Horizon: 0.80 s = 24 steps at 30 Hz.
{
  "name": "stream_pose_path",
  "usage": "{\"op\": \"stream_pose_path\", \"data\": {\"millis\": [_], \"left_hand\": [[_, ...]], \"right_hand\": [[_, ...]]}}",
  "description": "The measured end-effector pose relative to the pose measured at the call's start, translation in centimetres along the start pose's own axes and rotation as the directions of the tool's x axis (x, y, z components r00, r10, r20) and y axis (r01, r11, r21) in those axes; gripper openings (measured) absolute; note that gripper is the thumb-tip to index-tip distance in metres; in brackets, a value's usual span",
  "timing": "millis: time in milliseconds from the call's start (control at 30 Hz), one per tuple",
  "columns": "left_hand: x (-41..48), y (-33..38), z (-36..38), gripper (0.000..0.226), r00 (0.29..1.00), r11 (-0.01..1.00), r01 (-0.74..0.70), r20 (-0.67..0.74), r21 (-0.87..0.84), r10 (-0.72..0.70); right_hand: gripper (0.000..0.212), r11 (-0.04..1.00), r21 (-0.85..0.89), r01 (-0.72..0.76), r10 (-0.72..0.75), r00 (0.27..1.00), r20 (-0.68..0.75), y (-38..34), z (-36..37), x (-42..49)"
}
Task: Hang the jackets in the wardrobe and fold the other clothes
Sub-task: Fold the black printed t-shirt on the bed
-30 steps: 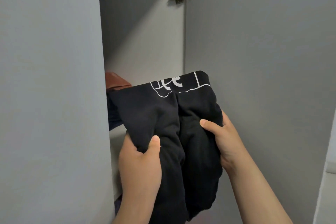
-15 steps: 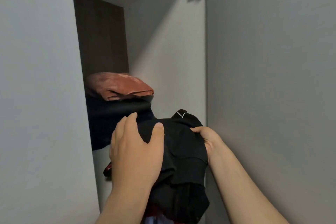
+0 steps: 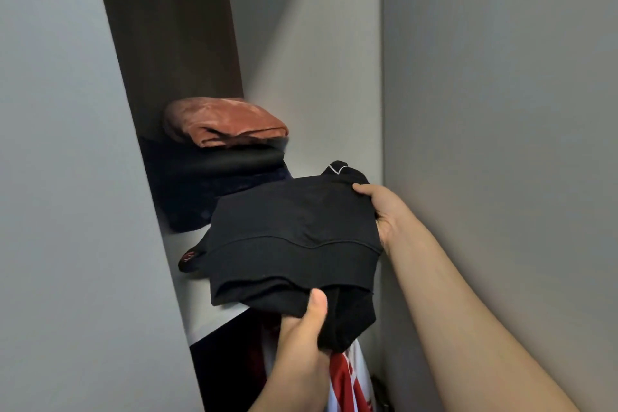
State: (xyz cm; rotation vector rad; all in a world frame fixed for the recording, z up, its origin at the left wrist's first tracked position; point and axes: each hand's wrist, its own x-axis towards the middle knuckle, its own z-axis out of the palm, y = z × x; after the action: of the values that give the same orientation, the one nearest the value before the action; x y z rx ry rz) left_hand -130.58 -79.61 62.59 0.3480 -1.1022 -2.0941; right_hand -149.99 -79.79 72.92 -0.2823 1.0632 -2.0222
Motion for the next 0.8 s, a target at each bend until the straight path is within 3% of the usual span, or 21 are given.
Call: {"op": "stream_pose_path", "data": {"millis": [100,233,433,533,600,700,800], "left_hand": [[-0.2,1.7,1.6,0.071,0.989,0.973,0.144,0.007,-0.181,-0.145],[0.1,3.2,1.9,0.045,0.967,0.947,0.254,0.089,-0.198,-0.240],[0.4,5.7,2.2,0.036,0.991,0.967,0.085,0.125,-0.238,-0.057],[1.4,7.6,2.7,0.041,0.995,0.962,0.075,0.077,-0.262,-0.056],[1.9,8.9,3.1,0.044,0.999,0.953,0.052,0.026,-0.298,-0.047],[2.1,9.9,3.1,0.046,0.993,0.925,-0.080,-0.110,-0.372,0.041],[2.3,10.0,2.3,0.044,0.956,0.926,-0.225,-0.255,-0.304,0.148]], "right_hand": [[0.032,1.000,0.002,-0.001,0.001,0.999,0.054,0.1,-0.6,-0.8],[0.030,0.990,-0.141,0.015,-0.002,0.996,0.092,0.5,-1.8,-2.3],[0.029,0.970,-0.242,0.020,0.016,0.989,0.145,1.5,-1.8,-4.2],[0.041,0.969,-0.189,0.160,-0.155,0.987,0.041,2.6,-0.4,-4.2],[0.053,0.969,-0.057,0.240,-0.243,0.969,-0.046,3.8,0.8,-4.2],[0.070,0.922,0.152,0.356,-0.327,0.926,-0.187,6.4,2.5,-3.8],[0.082,0.888,0.133,0.441,-0.394,0.877,-0.277,8.7,4.0,-3.8]]}}
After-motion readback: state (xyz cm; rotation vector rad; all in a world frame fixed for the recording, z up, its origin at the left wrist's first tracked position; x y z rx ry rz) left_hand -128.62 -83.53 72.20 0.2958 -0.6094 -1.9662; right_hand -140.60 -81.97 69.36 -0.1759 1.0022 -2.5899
